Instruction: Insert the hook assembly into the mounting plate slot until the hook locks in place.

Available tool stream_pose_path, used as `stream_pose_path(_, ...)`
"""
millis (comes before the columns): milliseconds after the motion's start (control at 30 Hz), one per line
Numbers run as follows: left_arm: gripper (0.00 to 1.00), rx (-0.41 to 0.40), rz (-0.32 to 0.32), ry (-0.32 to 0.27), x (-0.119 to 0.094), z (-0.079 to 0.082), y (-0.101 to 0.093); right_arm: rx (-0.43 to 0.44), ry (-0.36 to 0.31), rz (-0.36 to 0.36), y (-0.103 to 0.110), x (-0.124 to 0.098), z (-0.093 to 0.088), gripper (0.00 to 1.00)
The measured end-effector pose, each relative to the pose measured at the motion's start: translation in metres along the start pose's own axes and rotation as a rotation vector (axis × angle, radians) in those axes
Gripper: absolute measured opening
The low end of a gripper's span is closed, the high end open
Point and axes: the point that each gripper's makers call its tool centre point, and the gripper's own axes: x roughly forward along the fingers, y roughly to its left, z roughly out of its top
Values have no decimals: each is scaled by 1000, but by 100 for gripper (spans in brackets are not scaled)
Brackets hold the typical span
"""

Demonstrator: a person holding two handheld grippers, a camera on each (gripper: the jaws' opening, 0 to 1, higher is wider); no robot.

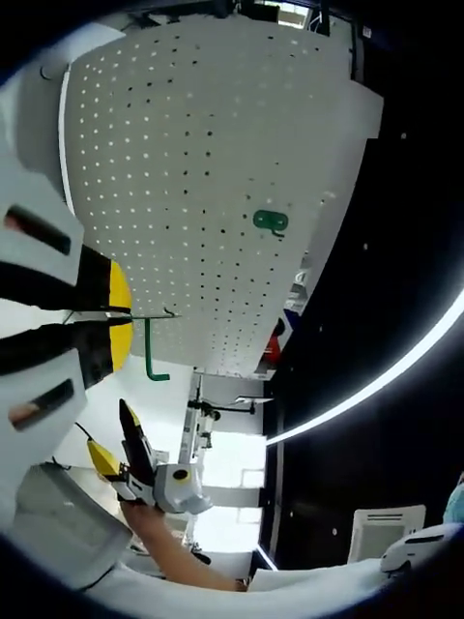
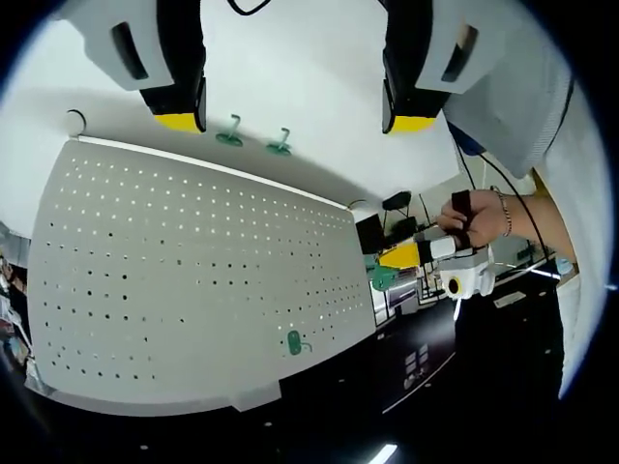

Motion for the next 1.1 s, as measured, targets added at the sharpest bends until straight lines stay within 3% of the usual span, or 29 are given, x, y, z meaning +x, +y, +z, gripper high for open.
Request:
stream_pose_path(67, 1, 2, 2, 6, 0, -2, 1, 8, -21, 6, 2, 0, 5, 72)
stream_pose_path(467, 1, -4, 13, 15, -2, -7, 3, 46, -332, 87, 22, -15, 66, 70)
stream_pose_path(833, 2, 14, 36, 29, -4, -9, 6, 44, -332, 127, 33, -9, 69, 61)
stream_pose_path(1100, 2, 27, 47, 35, -3, -11, 5, 59, -337, 161, 45, 6, 75, 61)
